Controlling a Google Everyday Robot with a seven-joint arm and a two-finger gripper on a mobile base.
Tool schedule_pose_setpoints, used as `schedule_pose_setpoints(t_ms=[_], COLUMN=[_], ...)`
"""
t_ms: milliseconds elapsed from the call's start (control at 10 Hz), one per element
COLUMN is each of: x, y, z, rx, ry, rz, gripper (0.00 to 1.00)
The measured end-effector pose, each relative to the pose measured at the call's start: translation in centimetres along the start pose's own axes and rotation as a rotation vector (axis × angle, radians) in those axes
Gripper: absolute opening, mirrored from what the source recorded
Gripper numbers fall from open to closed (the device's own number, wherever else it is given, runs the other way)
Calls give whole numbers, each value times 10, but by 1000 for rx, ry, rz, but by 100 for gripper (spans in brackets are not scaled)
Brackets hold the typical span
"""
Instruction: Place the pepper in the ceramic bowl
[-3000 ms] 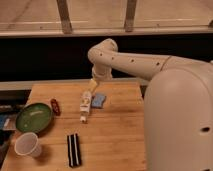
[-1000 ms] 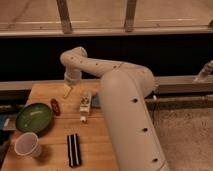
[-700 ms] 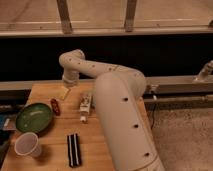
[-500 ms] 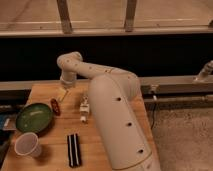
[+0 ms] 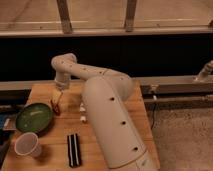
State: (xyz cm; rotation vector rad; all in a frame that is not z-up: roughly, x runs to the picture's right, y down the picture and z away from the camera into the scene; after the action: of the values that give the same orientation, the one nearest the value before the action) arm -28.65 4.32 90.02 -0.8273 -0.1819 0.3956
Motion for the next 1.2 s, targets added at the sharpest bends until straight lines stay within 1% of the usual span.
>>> schedule_pose_setpoints(t_ms=[200,600,700,800,1000,1200], x=[-5,-4,-5,-4,0,3], y=[10,10,11,12,13,15], z=[-4,-3,-3,4,15,16], rx=[1,1,0,-6,-11,-9], ry=[0,2,9,27,40,54], rz=[-46,-48,-48,-46,-51,-56], gripper=[80,80,80,80,80,80])
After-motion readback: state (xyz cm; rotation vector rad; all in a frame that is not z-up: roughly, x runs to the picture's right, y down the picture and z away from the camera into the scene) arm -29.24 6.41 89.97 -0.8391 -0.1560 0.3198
